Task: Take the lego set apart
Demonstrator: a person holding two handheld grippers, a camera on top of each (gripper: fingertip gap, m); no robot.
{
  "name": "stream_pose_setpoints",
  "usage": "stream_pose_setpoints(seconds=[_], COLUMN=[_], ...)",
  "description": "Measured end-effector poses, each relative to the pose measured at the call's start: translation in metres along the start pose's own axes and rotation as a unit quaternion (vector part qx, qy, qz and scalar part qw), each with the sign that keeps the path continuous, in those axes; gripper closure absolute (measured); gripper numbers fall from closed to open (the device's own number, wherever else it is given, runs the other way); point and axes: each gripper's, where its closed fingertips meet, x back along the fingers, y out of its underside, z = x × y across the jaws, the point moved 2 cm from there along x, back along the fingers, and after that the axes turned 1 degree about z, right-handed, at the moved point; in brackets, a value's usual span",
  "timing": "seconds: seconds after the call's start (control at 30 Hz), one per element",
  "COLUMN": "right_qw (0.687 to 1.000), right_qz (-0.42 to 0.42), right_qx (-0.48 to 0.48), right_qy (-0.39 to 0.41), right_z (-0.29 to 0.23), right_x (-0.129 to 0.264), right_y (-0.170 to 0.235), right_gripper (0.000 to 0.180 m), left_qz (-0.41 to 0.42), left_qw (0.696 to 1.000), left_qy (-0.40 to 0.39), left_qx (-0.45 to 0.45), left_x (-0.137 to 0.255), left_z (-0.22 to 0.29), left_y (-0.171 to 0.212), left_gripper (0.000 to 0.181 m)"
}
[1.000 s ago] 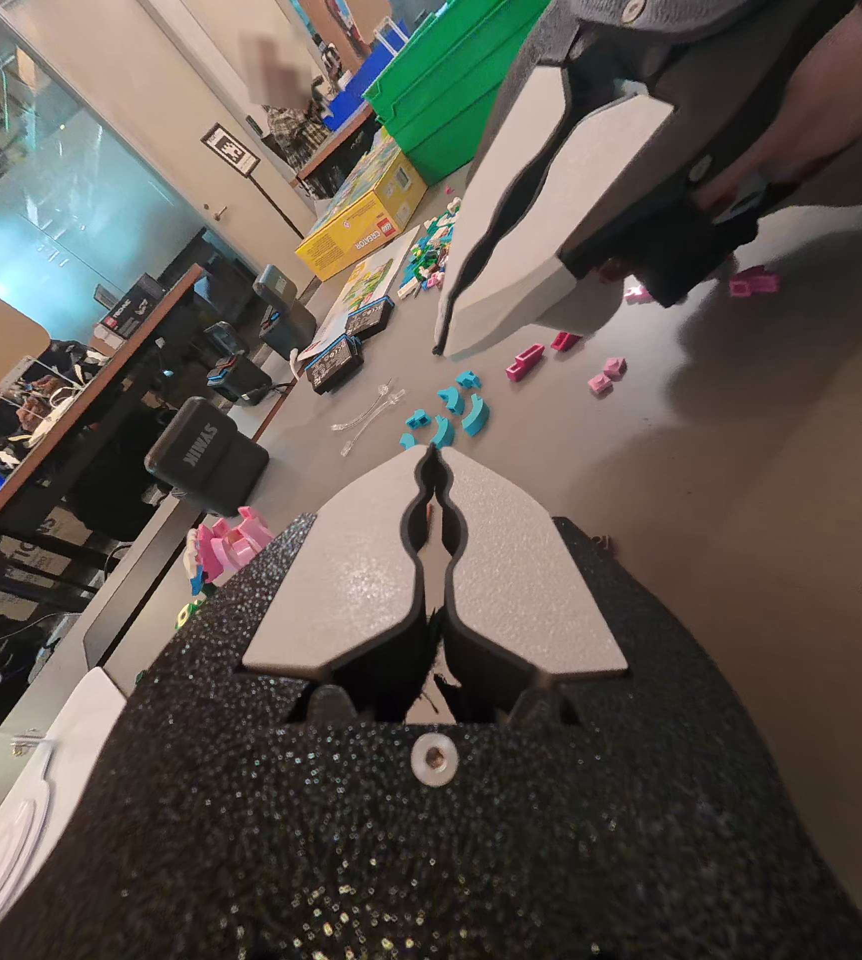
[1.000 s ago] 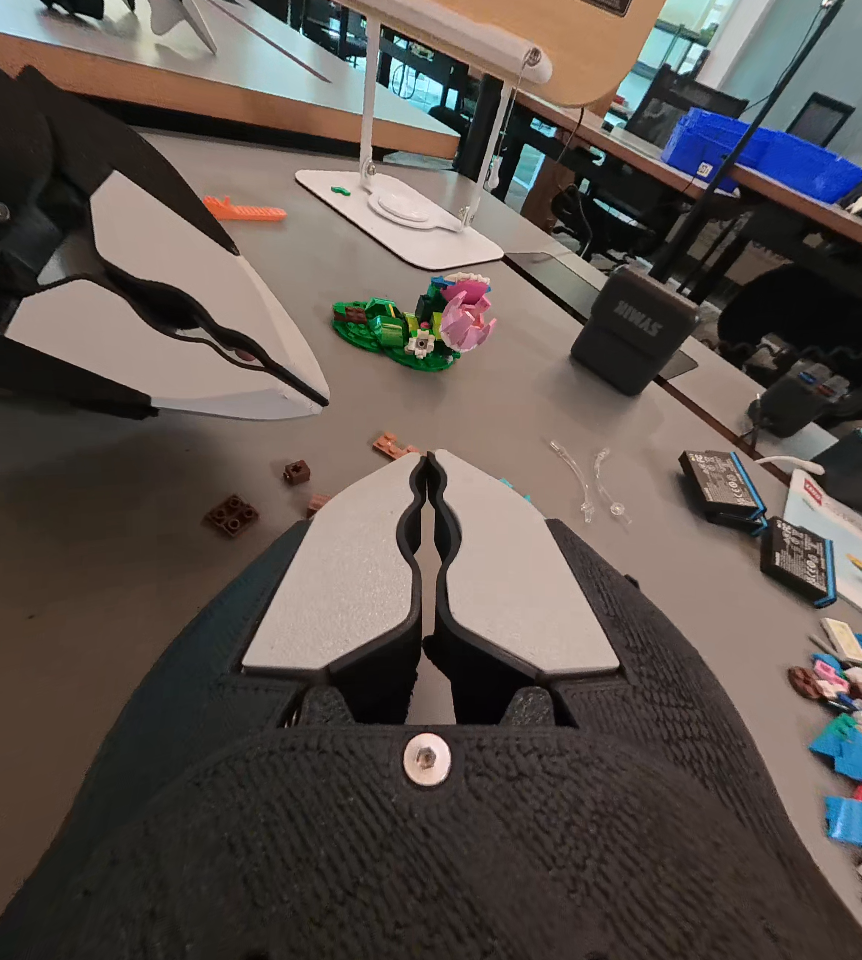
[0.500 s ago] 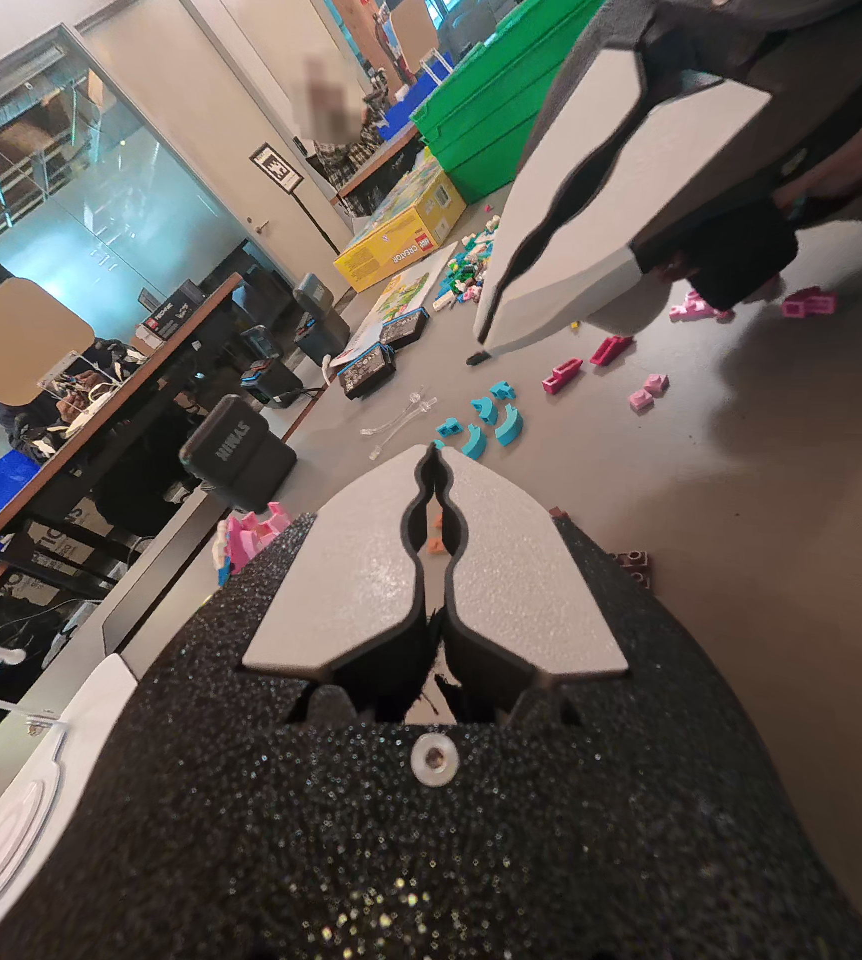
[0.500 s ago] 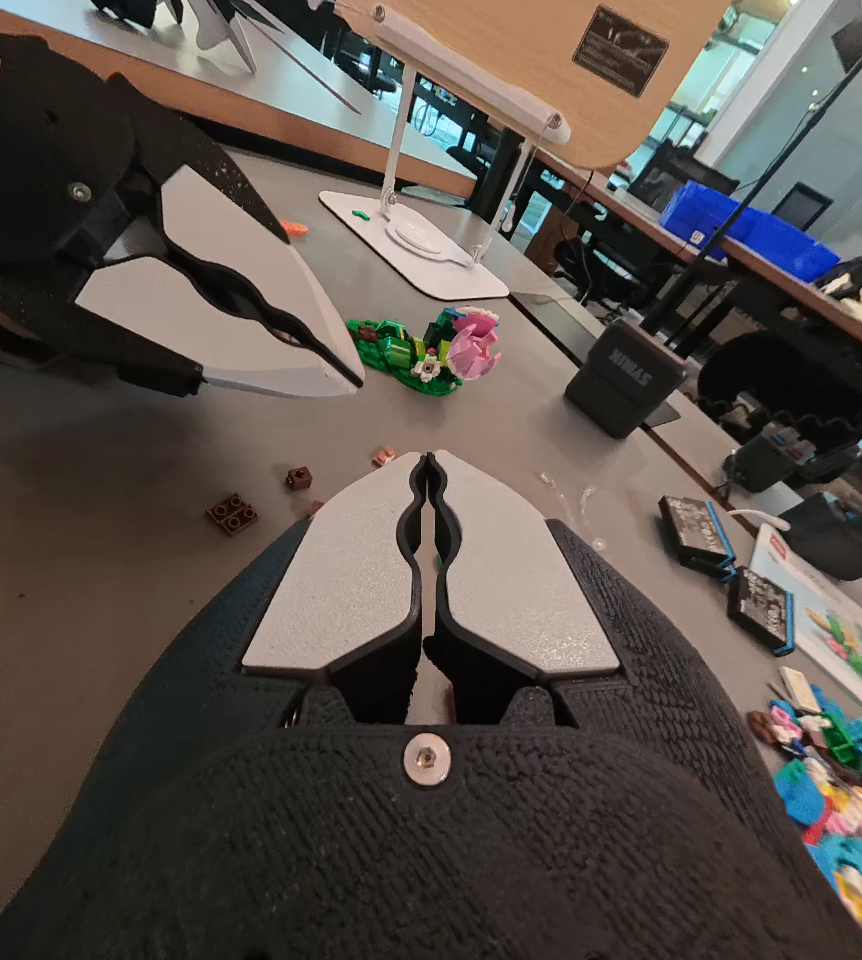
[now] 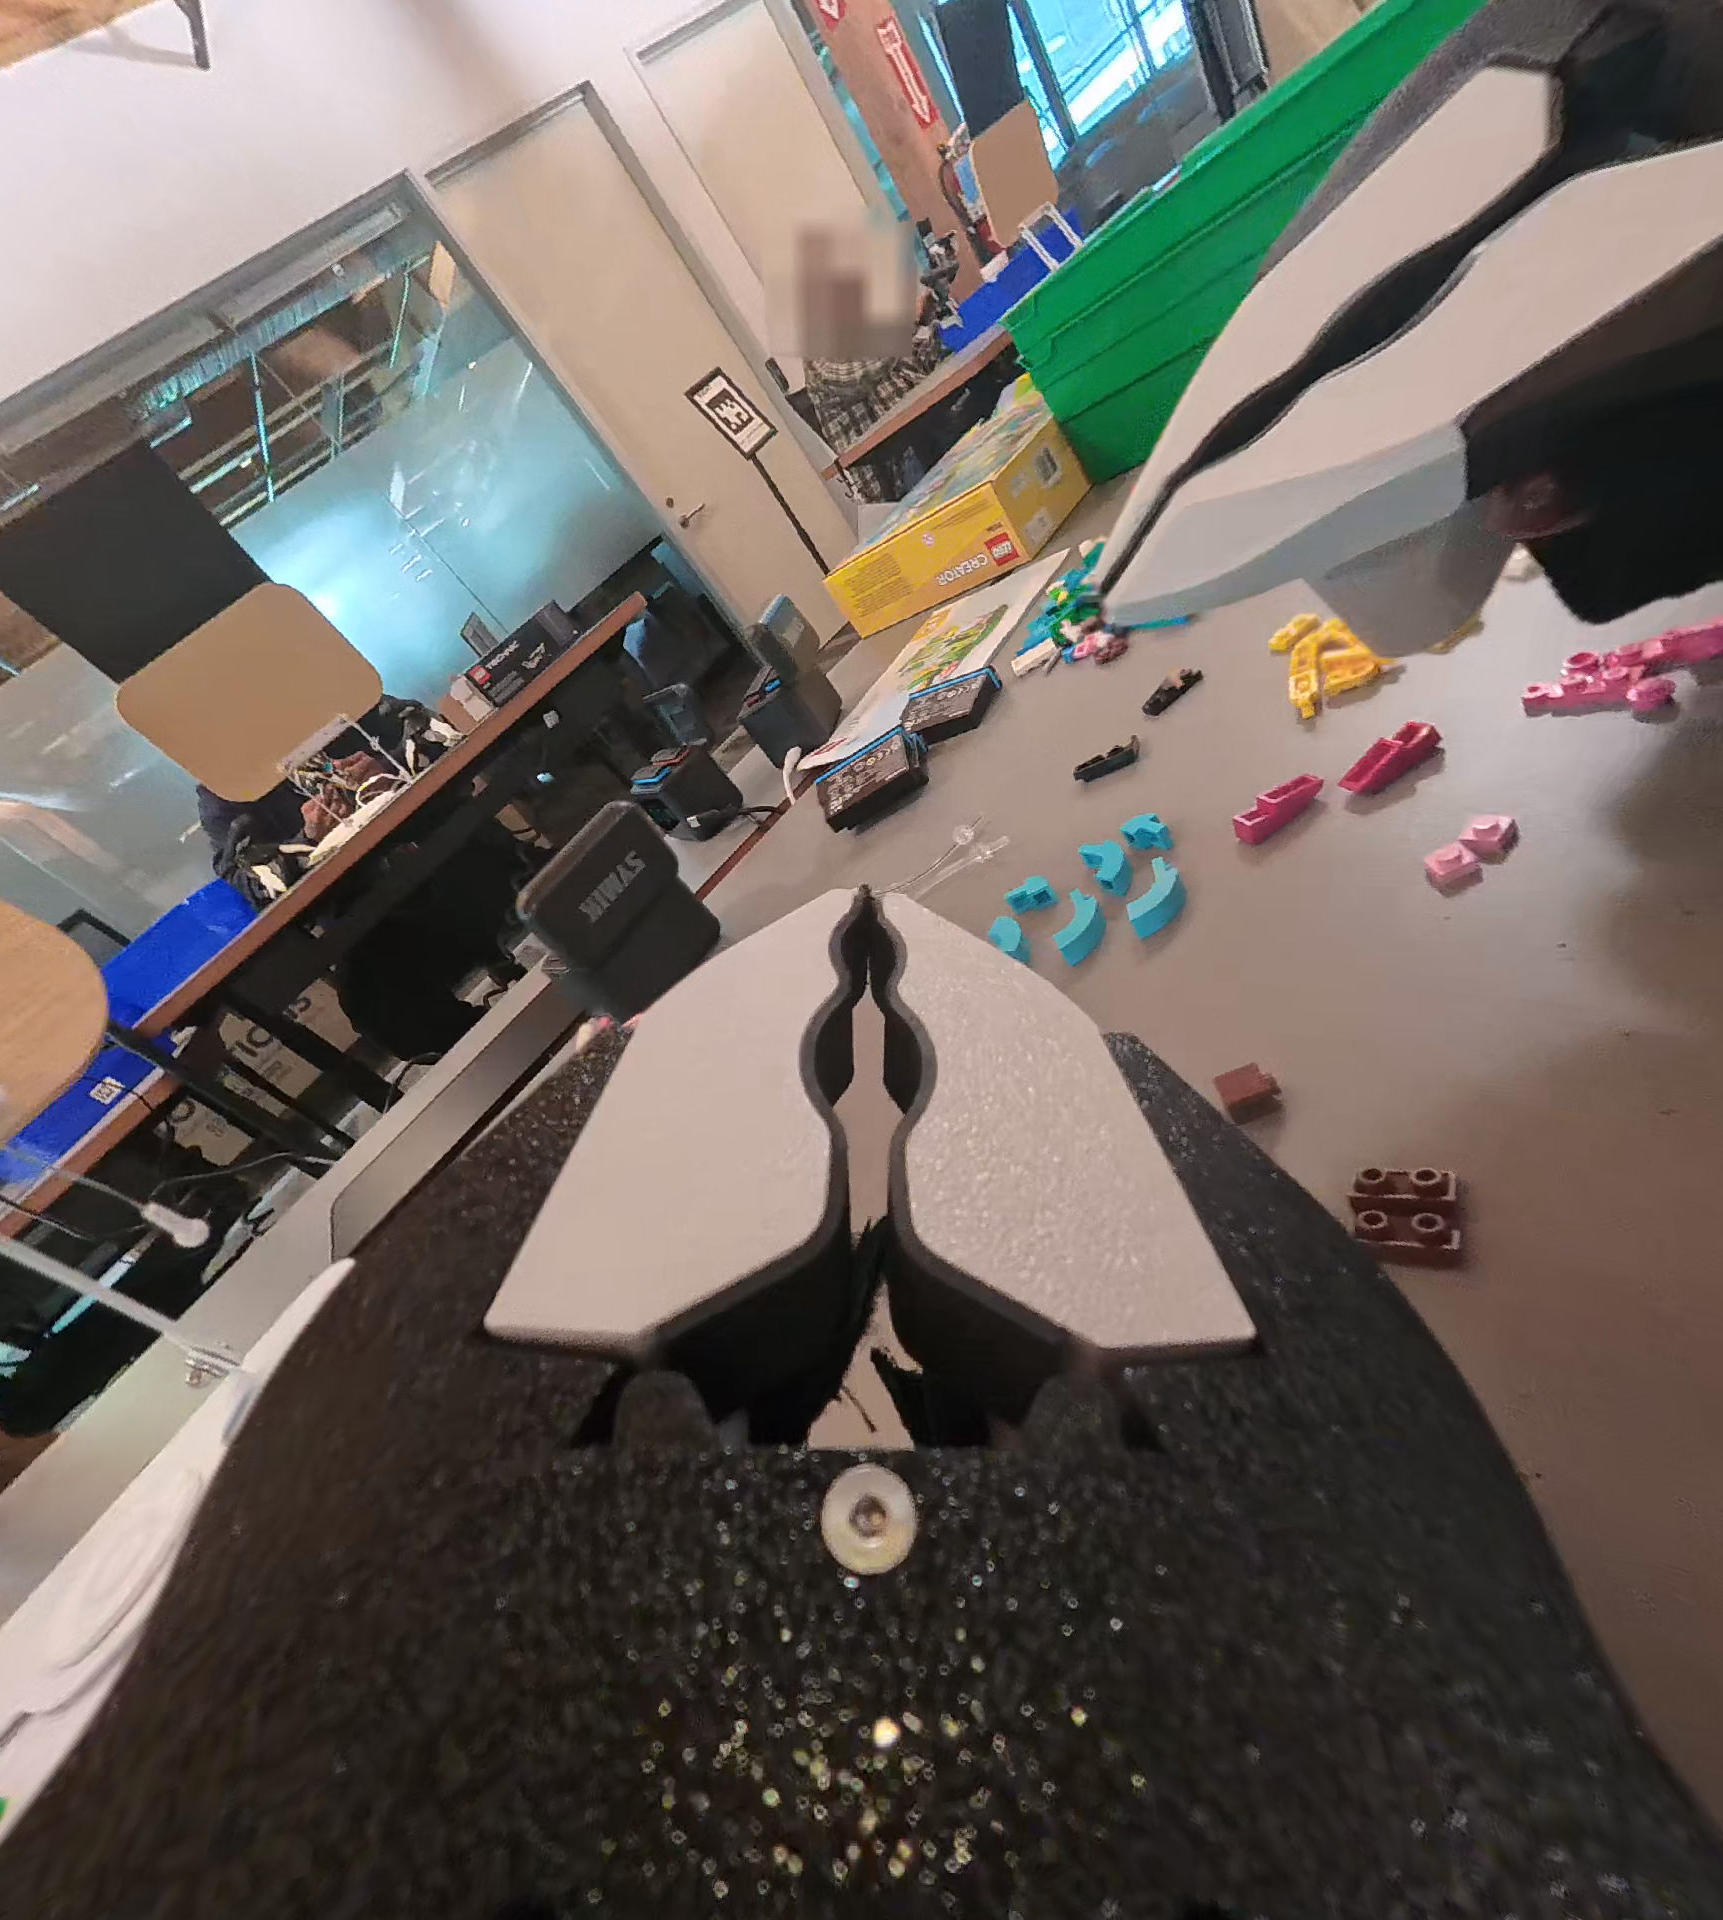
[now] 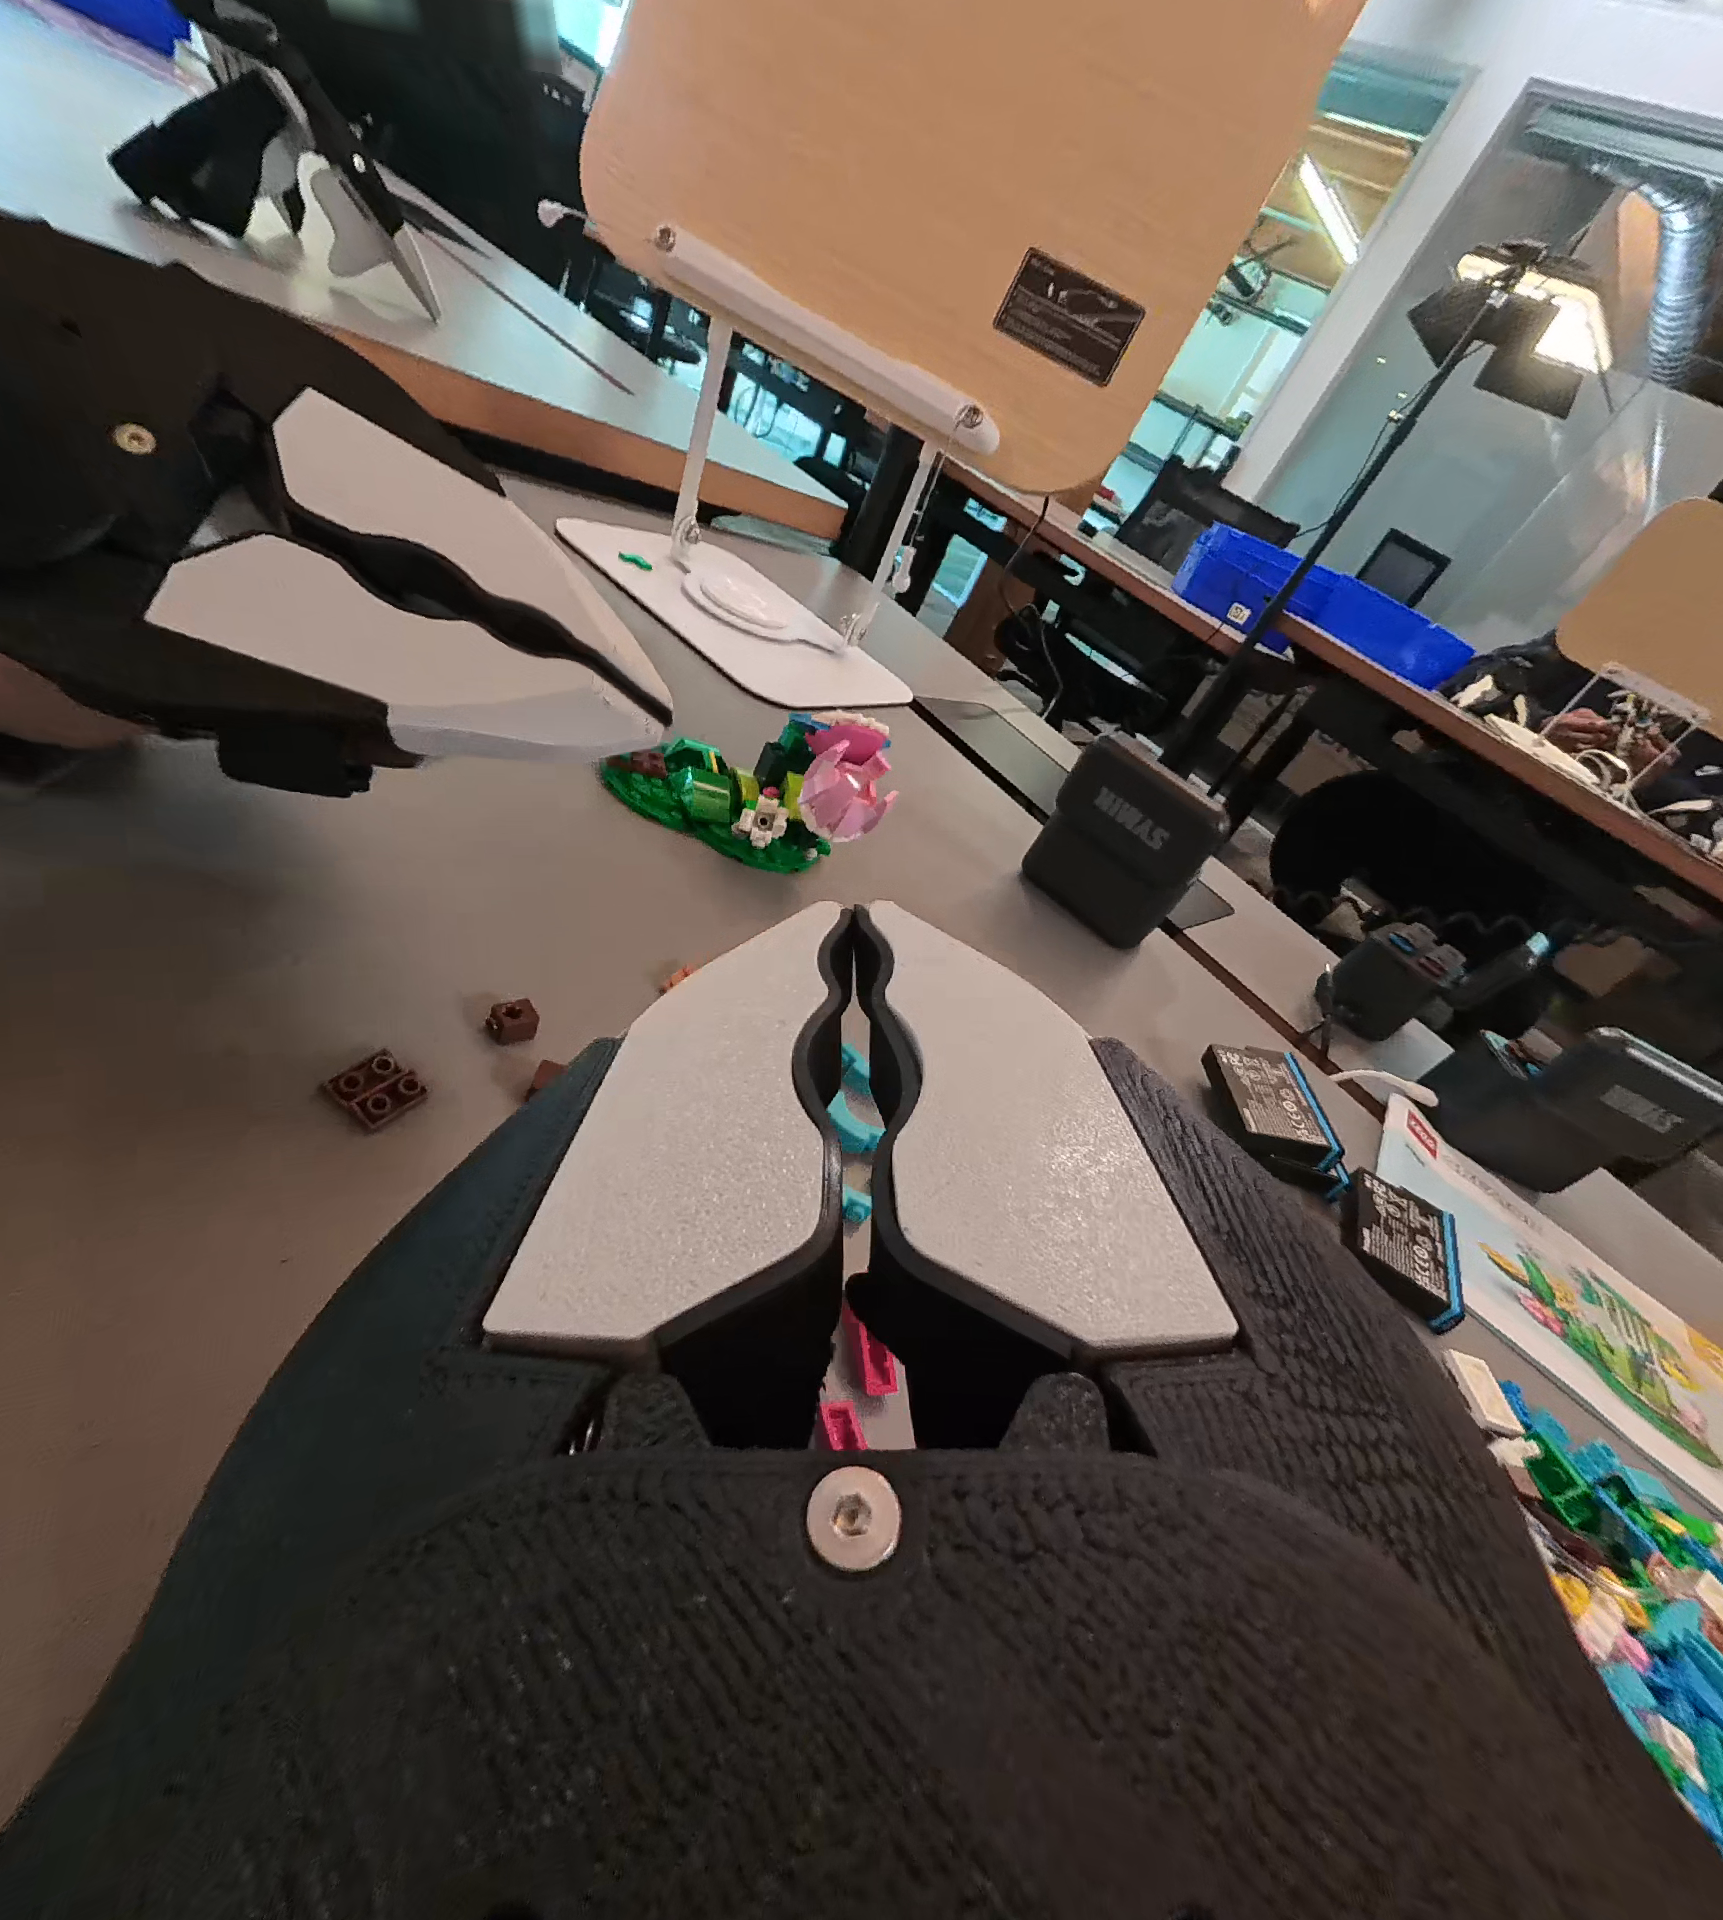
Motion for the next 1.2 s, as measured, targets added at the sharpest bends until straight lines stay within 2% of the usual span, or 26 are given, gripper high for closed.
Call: stream_pose_setpoints(seconds=[0.27,0.53,0.77,0.93,1.2], right_qw=[1.0,0.993,0.992,0.992,0.992], right_qz=[0.024,0.072,0.074,0.086,0.091], right_qx=[0.003,-0.014,0.046,0.038,0.055], right_qy=[0.021,0.095,0.091,0.089,0.068], right_z=[0.007,0.023,0.011,0.013,0.006], right_x=[0.003,0.012,0.01,0.01,0.007], right_y=[0.001,-0.002,-0.001,-0.002,-0.002], right_gripper=[0.18,0.18,0.18,0.18,0.18], left_qz=[0.023,0.046,0.047,0.046,0.06], left_qw=[0.998,0.989,0.991,0.994,0.993], left_qy=[-0.015,-0.016,-0.018,-0.02,-0.013], left_qx=[0.053,0.139,0.12,0.093,0.099], left_x=[0.002,0.009,0.009,0.008,0.009], left_z=[-0.011,-0.016,-0.013,-0.011,-0.012], left_y=[0.001,0.001,0.001,0.001,-0.001], left_gripper=[0.181,0.181,0.181,0.181,0.181])
